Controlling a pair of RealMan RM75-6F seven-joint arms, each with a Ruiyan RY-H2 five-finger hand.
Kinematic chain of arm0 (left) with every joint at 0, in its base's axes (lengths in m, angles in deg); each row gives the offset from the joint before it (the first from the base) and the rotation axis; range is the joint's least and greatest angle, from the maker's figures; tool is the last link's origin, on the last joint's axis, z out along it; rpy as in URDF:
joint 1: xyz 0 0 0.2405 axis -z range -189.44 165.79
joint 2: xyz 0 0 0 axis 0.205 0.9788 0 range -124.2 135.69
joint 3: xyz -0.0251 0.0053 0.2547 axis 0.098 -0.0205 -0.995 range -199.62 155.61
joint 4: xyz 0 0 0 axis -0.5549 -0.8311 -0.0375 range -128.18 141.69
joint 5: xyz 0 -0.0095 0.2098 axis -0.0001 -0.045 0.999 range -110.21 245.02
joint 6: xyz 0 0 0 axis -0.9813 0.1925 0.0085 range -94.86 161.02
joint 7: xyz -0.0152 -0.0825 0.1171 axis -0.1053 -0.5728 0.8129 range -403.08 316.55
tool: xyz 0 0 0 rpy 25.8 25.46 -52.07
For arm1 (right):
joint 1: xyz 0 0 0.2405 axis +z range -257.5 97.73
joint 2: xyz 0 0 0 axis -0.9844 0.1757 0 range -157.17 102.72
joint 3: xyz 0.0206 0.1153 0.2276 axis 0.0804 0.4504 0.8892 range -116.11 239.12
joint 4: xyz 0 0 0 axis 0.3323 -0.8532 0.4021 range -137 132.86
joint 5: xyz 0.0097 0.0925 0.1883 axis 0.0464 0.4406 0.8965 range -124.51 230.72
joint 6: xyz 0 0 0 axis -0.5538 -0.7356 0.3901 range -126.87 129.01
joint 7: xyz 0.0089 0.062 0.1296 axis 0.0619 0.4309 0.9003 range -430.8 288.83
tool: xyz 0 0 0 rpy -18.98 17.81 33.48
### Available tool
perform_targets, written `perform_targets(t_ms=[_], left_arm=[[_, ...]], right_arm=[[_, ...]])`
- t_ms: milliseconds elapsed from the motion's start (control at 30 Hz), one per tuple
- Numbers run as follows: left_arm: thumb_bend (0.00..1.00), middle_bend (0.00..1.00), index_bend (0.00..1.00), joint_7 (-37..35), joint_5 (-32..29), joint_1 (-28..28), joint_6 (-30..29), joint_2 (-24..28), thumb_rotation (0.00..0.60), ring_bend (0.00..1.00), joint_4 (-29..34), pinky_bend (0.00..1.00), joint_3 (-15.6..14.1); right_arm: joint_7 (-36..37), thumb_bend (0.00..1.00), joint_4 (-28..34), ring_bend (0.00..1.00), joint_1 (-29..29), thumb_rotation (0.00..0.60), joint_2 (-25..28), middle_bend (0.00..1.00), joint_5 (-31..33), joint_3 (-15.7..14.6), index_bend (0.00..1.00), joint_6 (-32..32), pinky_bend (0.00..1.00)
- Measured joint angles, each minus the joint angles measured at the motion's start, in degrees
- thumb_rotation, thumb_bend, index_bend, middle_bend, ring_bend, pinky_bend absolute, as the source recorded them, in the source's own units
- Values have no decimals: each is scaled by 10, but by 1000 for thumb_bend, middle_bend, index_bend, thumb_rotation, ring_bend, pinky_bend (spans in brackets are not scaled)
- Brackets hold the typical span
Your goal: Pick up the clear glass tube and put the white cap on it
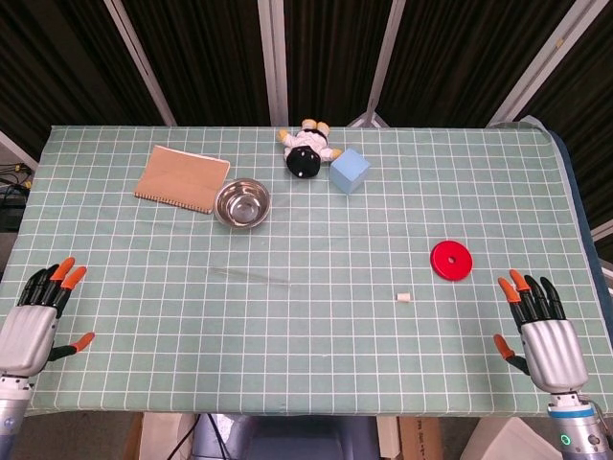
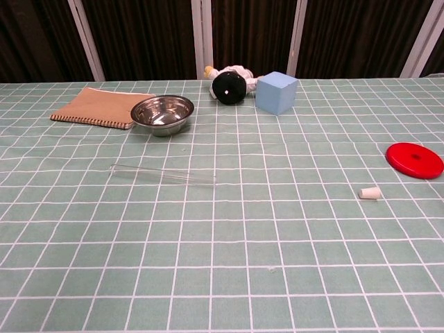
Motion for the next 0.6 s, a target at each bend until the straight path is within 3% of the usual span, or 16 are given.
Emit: perform_targets(t_ms=[200, 467, 600], left_arm=[[127, 35, 86, 42, -31, 45, 57, 4, 600, 0, 15, 0, 31], [247, 221, 289, 113, -101, 117, 143, -15, 600, 0, 25, 0, 74], [266, 286, 329, 157, -140, 155, 179, -46, 600, 0, 21, 0, 90]], right_arm=[[-5, 325, 3, 0, 2, 600, -4, 0, 0, 0, 0, 5, 0], [-7, 325, 4, 0, 4, 600, -6, 0, 0, 0, 0, 8, 0], [-5, 325, 4, 0, 4, 600, -6, 0, 2, 2, 0, 8, 0]])
